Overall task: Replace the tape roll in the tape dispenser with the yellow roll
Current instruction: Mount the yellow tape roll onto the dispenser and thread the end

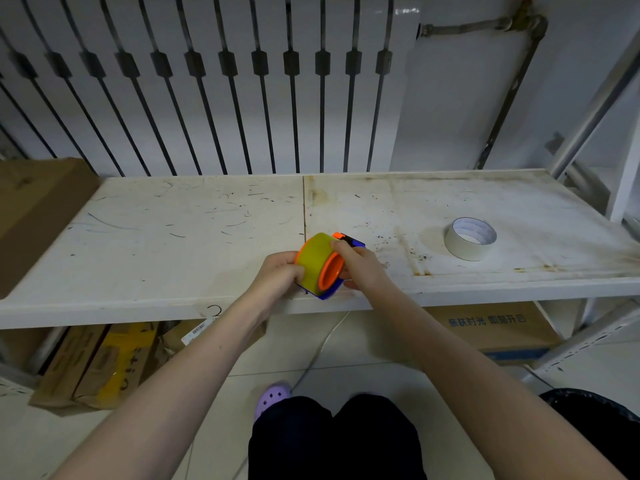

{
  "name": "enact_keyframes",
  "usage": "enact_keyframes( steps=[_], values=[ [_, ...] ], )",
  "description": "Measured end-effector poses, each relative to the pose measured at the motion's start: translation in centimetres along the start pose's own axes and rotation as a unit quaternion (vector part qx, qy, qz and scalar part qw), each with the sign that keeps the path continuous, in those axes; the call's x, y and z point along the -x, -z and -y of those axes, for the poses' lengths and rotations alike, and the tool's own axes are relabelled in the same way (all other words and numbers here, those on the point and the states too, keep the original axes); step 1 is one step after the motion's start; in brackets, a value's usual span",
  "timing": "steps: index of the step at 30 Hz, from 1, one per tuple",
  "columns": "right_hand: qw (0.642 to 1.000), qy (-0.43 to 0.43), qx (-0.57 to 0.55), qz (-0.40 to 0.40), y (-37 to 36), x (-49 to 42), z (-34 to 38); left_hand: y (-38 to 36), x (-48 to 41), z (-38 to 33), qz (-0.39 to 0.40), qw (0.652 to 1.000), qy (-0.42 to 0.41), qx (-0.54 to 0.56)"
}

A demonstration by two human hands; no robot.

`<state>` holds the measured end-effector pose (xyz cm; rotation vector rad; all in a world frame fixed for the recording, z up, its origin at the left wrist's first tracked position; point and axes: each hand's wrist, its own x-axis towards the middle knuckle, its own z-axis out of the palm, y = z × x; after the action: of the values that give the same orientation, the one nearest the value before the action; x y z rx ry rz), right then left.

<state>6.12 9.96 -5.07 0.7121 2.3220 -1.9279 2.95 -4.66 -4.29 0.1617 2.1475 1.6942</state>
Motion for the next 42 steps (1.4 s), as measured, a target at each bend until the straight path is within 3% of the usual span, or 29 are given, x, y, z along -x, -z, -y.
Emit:
enact_keyframes(
  steps=[3,7,10,12,18,23,27,30,34,36,39,42],
  values=[
    [1.000,-0.003,-0.001,0.005,-0.1,-0.1,0.3,-0.2,0.3,-1.1,-0.027,0.999,0.017,0.016],
    [0.983,0.158,0.080,-0.047,-0.1,0.6,-0.1,-0.4,0.2,-1.3,-0.021,1.000,0.005,0.015],
    [0.931,0.285,0.228,-0.025,0.0,1.4,-0.9,0.0,-0.1,-0.6,0.001,1.000,-0.010,0.005],
    [0.901,0.316,0.295,-0.039,0.1,1.4,-1.3,0.1,-0.2,0.0,0.030,0.999,-0.014,-0.002],
    [0.920,0.274,0.278,-0.041,0.2,0.8,-1.2,0.4,-0.2,1.0,0.065,0.998,-0.022,0.005],
    [0.980,0.145,0.126,0.061,1.3,0.3,1.1,0.5,-0.2,0.7,0.049,0.999,-0.006,0.010],
    [0.973,0.114,0.172,0.105,1.2,-0.3,0.9,-0.2,-0.1,-0.7,-0.014,0.999,0.040,0.033],
    [0.951,0.175,0.252,0.041,0.3,0.7,0.2,-0.6,-0.3,-2.1,-0.033,0.995,0.081,0.055],
    [0.849,0.364,0.372,-0.094,-0.9,1.6,-1.4,-0.9,-0.7,-4.1,-0.029,0.993,0.110,0.029],
    [0.834,0.389,0.378,-0.104,-1.1,1.6,-1.9,-0.9,-0.9,-4.6,-0.030,0.992,0.119,0.002],
    [0.870,0.362,0.328,-0.067,-0.9,1.7,-2.0,-0.9,-1.0,-4.8,-0.025,0.990,0.136,-0.014],
    [0.922,0.272,0.274,-0.030,-0.4,1.6,-1.7,-1.2,-0.7,-4.4,-0.026,0.990,0.136,0.006]
  ],
)
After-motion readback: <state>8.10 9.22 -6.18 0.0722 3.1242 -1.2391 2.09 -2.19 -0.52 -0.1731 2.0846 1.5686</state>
